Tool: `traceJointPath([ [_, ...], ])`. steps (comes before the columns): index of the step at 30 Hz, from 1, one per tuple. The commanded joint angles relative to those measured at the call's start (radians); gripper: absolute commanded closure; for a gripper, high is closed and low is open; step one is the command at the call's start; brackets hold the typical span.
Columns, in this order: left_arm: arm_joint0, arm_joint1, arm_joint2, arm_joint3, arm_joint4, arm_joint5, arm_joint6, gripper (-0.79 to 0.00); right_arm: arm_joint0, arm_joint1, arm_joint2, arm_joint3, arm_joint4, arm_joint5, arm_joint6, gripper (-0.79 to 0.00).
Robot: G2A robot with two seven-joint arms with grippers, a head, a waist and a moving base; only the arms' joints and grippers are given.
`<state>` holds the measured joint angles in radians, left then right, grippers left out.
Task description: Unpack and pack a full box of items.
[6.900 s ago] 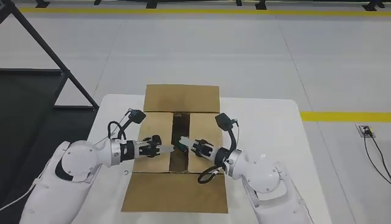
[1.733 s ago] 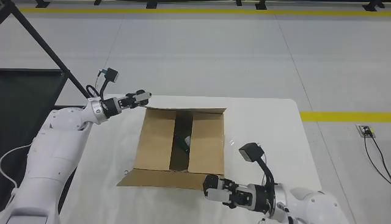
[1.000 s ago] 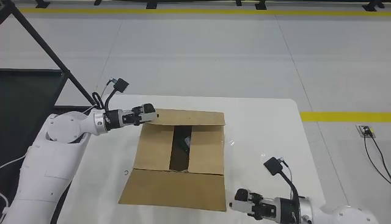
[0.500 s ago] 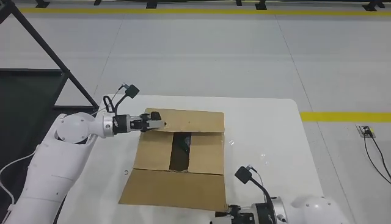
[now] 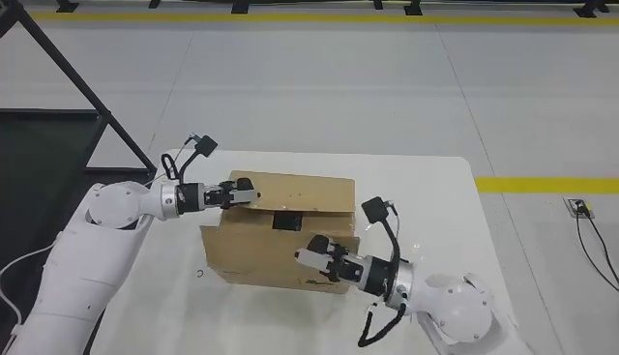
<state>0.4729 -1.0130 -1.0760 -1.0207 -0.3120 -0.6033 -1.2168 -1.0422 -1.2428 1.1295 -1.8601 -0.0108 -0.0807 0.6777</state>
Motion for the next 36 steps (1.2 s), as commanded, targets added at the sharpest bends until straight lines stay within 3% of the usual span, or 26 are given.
traceJointPath([
  [1,0.005,0.003,-0.003,-0.001,-0.009,-0.001,0.001,-0.785,0.019,-0.004,-0.011,0.025,-0.035,0.009,-0.054,-0.785],
  [7,0.016,0.012,-0.018,0.004,-0.028,-0.005,0.005,-0.785,0.049,-0.009,0.006,0.091,-0.038,0.032,-0.123,-0.785],
  [18,0.02,0.028,-0.017,0.003,-0.04,0.012,-0.012,-0.785,0.074,-0.013,0.012,0.168,-0.029,0.099,-0.147,-0.785],
  [30,0.022,0.042,-0.03,0.008,-0.091,-0.014,0.014,-0.785,0.062,-0.026,0.006,0.258,0.032,0.035,-0.231,-0.785],
  [36,0.059,0.059,-0.042,-0.051,-0.168,0.044,-0.044,-0.785,0.057,-0.028,0.015,0.269,0.055,0.006,-0.228,-0.785],
])
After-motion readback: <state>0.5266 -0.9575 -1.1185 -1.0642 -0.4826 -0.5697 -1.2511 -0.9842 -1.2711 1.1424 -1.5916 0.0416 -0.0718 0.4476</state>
